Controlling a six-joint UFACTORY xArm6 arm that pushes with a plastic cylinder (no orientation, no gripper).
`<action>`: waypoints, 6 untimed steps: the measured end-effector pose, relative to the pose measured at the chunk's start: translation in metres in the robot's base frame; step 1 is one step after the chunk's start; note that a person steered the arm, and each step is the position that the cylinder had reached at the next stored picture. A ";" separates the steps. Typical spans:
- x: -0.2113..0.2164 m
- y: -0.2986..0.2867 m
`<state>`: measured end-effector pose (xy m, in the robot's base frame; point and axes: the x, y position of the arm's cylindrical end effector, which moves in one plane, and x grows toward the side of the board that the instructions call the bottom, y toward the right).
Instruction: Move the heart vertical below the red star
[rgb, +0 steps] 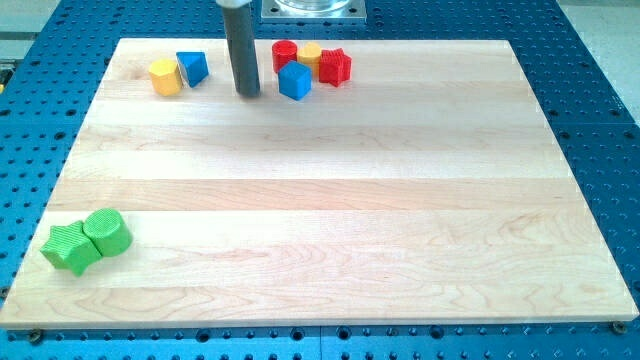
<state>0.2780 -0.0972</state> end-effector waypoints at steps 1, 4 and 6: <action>-0.048 0.000; -0.037 0.107; -0.039 0.121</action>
